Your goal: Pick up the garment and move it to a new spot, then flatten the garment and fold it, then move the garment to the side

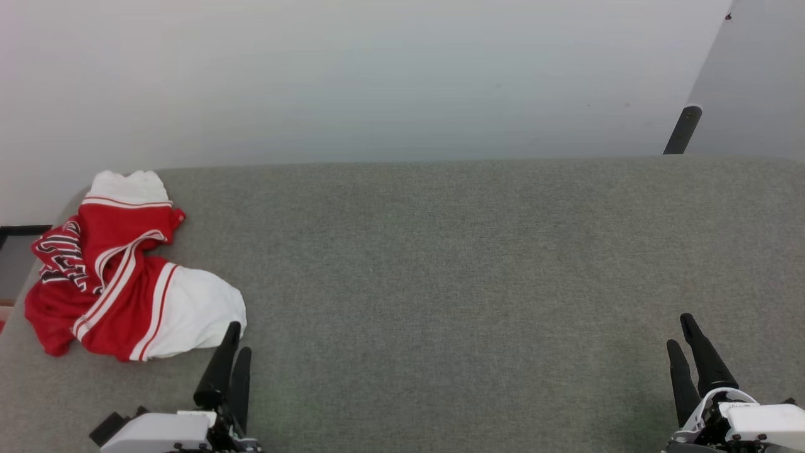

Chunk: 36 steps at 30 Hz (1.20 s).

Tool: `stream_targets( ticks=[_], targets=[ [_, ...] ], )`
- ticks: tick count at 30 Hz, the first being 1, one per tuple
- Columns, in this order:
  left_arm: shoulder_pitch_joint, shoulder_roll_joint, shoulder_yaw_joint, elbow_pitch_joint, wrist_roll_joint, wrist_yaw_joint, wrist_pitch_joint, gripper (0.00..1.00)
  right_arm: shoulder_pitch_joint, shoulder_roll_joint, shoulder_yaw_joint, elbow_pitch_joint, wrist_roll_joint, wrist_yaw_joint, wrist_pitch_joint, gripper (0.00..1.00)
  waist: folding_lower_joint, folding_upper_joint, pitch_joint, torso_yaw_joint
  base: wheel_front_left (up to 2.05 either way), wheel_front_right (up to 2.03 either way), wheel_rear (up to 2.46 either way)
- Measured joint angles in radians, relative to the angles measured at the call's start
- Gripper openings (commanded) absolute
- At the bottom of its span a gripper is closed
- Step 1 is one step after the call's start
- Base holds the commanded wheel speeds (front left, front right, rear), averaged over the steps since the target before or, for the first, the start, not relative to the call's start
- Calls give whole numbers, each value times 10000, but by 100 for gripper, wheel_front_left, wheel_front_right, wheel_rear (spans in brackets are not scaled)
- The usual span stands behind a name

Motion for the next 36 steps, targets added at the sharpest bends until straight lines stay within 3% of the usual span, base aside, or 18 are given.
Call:
stream_targets(
  ticks=[20, 36],
  targets=[
    [244, 343, -462, -1356, 554, 660, -437, 100, 290, -4, 123, -805, -907, 0, -529, 100, 0, 0, -36, -10, 0, 0, 0],
    [337, 1352, -1350, -1837, 2861, 1289, -1131, 100, 355, -10, -48, -1590, -3839, 2, -487, 100, 0, 0, -68, -10, 0, 0, 0]
  ],
)
